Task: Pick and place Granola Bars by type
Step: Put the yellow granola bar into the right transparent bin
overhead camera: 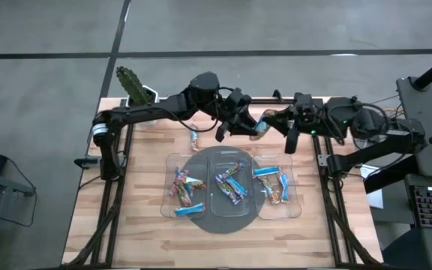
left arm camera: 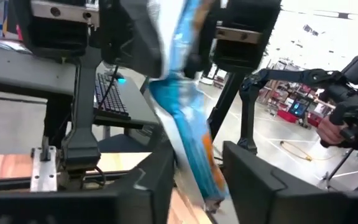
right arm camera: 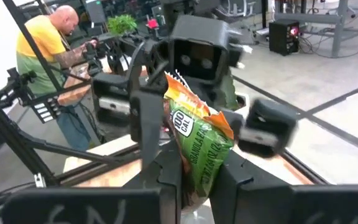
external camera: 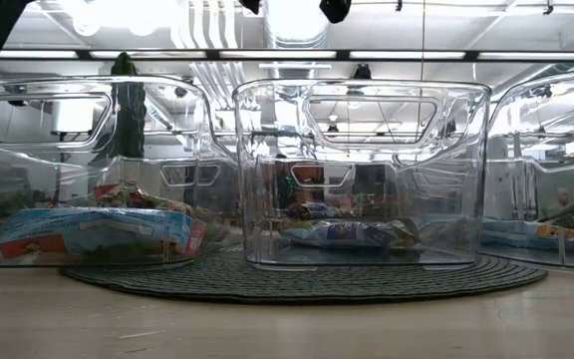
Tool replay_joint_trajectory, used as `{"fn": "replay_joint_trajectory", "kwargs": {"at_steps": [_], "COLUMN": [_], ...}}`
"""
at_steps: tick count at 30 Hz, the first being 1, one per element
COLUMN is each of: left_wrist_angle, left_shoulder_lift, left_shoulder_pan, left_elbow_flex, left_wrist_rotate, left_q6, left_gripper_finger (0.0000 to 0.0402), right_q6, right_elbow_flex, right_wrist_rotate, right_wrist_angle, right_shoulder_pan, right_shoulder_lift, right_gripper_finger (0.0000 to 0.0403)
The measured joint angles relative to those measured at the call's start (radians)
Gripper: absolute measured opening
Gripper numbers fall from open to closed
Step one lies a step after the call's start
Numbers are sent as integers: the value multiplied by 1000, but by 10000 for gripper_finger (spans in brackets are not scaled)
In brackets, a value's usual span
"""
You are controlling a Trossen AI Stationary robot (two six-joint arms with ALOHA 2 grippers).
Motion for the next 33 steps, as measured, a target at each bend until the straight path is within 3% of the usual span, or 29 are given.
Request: {"fn": "replay_joint_trajectory", "kwargs": {"at_steps": [6, 12, 16, 20, 27, 33], "left_wrist_angle": [-127, -238, -327, -427, -550, -711], "left_shoulder_lift": [-8, -17, -17, -17, -18, -18], "left_shoulder_pan": [19, 43, 51, 57, 76, 99], "left_elbow_flex": [37, 39, 39, 39, 39, 39], "left_wrist_rotate": [9, -7, -61, -129, -148, -222], "left_q6": [75, 158, 230, 301, 362, 434], "left_gripper_finger": [161, 167, 167, 167, 168, 168], "right_q6": [62, 206, 297, 362, 529, 633], "right_elbow_flex": [11, -13, -63, -135, -272, -365], "right_wrist_rotate": [3, -8, -89, -199, -360, -366], "right_wrist_angle": [-140, -360, -437, -467, -461, -459], "right_shoulder_pan": [-15, -13, -13, -4, 16, 45], "right_shoulder_lift": [-36, -34, -18, -5, -5, -5], "right_gripper_finger": [32, 30, 29, 29, 30, 73]}}
